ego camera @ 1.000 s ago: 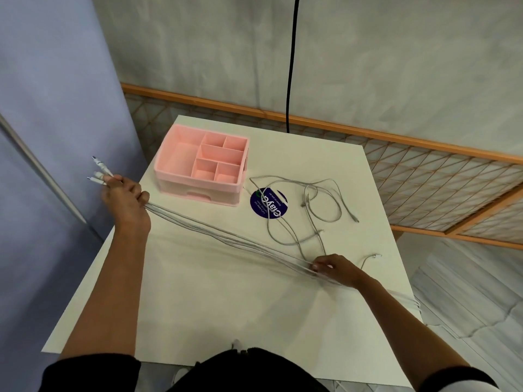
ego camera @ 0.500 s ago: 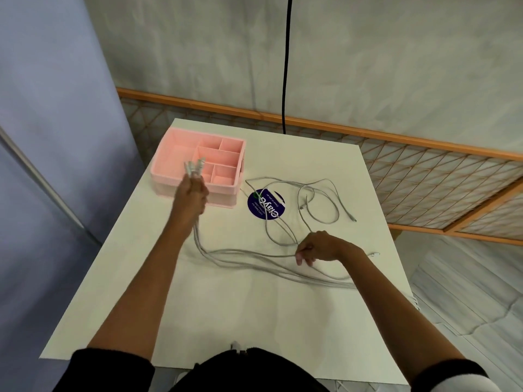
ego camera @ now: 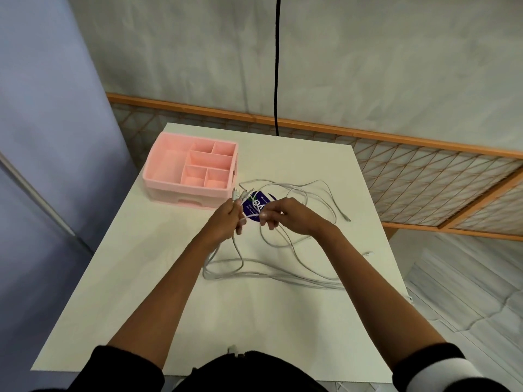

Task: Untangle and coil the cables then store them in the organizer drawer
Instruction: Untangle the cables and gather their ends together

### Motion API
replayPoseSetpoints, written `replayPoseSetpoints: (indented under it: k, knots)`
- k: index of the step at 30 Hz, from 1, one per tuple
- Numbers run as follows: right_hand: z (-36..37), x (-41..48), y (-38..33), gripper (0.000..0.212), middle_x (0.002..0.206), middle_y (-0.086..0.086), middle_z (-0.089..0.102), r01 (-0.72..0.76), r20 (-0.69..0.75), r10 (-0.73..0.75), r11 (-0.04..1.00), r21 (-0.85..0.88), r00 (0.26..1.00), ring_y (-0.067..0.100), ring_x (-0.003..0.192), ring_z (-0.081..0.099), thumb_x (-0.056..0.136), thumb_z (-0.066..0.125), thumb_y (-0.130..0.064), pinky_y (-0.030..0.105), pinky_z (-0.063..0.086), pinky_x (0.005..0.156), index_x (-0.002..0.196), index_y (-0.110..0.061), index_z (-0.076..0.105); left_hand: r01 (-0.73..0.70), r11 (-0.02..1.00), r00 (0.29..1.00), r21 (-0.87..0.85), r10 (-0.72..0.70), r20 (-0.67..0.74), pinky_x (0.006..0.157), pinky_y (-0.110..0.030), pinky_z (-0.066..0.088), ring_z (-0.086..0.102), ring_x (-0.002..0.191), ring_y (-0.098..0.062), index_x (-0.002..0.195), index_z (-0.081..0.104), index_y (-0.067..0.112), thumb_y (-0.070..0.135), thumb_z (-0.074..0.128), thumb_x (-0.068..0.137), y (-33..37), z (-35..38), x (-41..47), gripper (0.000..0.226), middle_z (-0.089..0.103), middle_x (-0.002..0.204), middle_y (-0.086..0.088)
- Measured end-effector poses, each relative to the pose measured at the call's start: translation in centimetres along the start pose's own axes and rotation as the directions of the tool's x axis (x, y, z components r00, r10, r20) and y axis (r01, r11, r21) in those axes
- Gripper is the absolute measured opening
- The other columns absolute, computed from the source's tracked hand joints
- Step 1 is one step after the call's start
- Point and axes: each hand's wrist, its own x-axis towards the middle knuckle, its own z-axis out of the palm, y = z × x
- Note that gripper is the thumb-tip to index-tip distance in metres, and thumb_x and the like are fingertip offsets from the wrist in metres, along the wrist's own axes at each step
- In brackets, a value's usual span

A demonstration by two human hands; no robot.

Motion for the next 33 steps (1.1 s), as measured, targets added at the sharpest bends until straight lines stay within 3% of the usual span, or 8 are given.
replayPoseSetpoints:
  k: [5, 9, 12, 14, 18, 27, 31, 33]
  knots:
    - [0.2, 0.6, 2.8, 0.019, 0.085, -0.008, 0.073, 0.013, -0.071, -0.027, 0.982, -0.187, 0.997, 0.005, 0.084, 0.063, 0.093, 0.056, -0.029, 0.03, 0.038, 0.09, 0.088, -0.019, 0.072, -0.131, 0.991, 0.985, -0.037, 0.126, -0.116, 0.052, -0.024, 0.028, 0.036, 0.056, -0.01, 0.078, 0.045, 0.02, 0.025, 0.03, 0.105, -0.4, -1.3, 1.0, 0.031, 0.04, 0.065, 0.003]
    - [-0.2, 0.6, 5.1, 0.019, 0.08, -0.012, 0.069, -0.094, -0.18, 0.036, 0.941, -0.325, 0.983, 0.01, 0.077, 0.047, 0.089, 0.06, -0.035, 0.034, 0.027, 0.084, 0.096, -0.026, 0.074, -0.172, 0.982, 0.973, -0.076, 0.158, -0.171, 0.051, -0.02, 0.029, 0.036, 0.055, -0.007, 0.078, 0.045, 0.019, 0.024, 0.03, 0.105, -0.2, -3.1, 0.5, 0.031, 0.041, 0.067, 0.002]
    - [-0.7, 0.2, 6.6, 0.015, 0.08, -0.002, 0.073, -0.178, -0.251, 0.117, 0.956, -0.235, 0.961, 0.006, 0.062, 0.049, 0.083, 0.069, -0.027, 0.035, 0.041, 0.079, 0.093, -0.019, 0.077, -0.189, 0.971, 0.963, -0.146, 0.154, -0.22, 0.045, -0.01, 0.03, 0.038, 0.046, 0.002, 0.079, 0.045, 0.018, 0.023, 0.029, 0.105, 0.4, -4.7, 0.0, 0.031, 0.042, 0.069, 0.001]
    - [-1.1, 0.1, 7.1, 0.013, 0.087, 0.004, 0.075, -0.242, -0.293, 0.197, 0.962, -0.126, 0.936, 0.011, 0.07, 0.063, 0.081, 0.072, -0.019, 0.031, 0.047, 0.075, 0.092, -0.014, 0.077, -0.197, 0.97, 0.962, -0.143, 0.163, -0.22, 0.045, -0.009, 0.028, 0.037, 0.048, 0.001, 0.079, 0.045, 0.019, 0.024, 0.029, 0.105, 0.6, -5.4, -0.2, 0.031, 0.042, 0.069, 0.001]
    - [-2.1, 0.7, 7.6, 0.012, 0.088, 0.008, 0.074, -0.262, -0.392, 0.198, 0.958, -0.115, 0.898, 0.015, 0.073, 0.062, 0.083, 0.069, -0.011, 0.011, 0.039, 0.063, 0.091, -0.007, 0.076, -0.19, 0.978, 0.974, -0.088, 0.176, -0.141, 0.045, -0.009, 0.027, 0.034, 0.051, -0.003, 0.08, 0.044, 0.017, 0.024, 0.028, 0.105, 0.9, -4.7, -0.7, 0.031, 0.039, 0.069, -0.001]
    - [-2.7, 0.3, 8.7, 0.003, 0.066, -0.008, 0.057, -0.336, -0.433, 0.259, 0.935, -0.111, 0.863, 0.01, 0.061, 0.049, 0.08, 0.07, -0.01, 0.024, 0.035, 0.059, 0.078, -0.012, 0.07, -0.197, 0.972, 0.971, -0.125, 0.176, -0.159, 0.044, -0.008, 0.028, 0.036, 0.043, 0.002, 0.08, 0.044, 0.017, 0.024, 0.027, 0.105, 2.1, -5.3, -1.6, 0.03, 0.037, 0.067, 0.001]
    - [-3.3, -0.7, 9.5, 0.002, 0.075, 0.003, 0.063, -0.35, -0.472, 0.263, 0.931, -0.105, 0.842, 0.014, 0.068, 0.054, 0.079, 0.069, -0.002, 0.012, 0.034, 0.057, 0.081, -0.001, 0.069, -0.206, 0.958, 0.969, -0.199, 0.17, -0.18, 0.042, -0.007, 0.027, 0.036, 0.042, 0.002, 0.081, 0.045, 0.018, 0.025, 0.028, 0.105, 2.7, -6.6, -2.0, 0.03, 0.038, 0.067, 0.002]
    - [-3.9, -1.2, 9.9, 0.003, 0.081, 0.009, 0.069, -0.373, -0.516, 0.272, 0.922, -0.101, 0.812, 0.018, 0.073, 0.057, 0.08, 0.068, -0.001, 0.019, 0.035, 0.06, 0.082, 0.0, 0.07, -0.225, 0.948, 0.964, -0.225, 0.182, -0.196, 0.042, -0.007, 0.027, 0.035, 0.043, 0.002, 0.081, 0.045, 0.018, 0.027, 0.028, 0.105, 2.9, -7.5, -2.3, 0.03, 0.041, 0.065, 0.004]
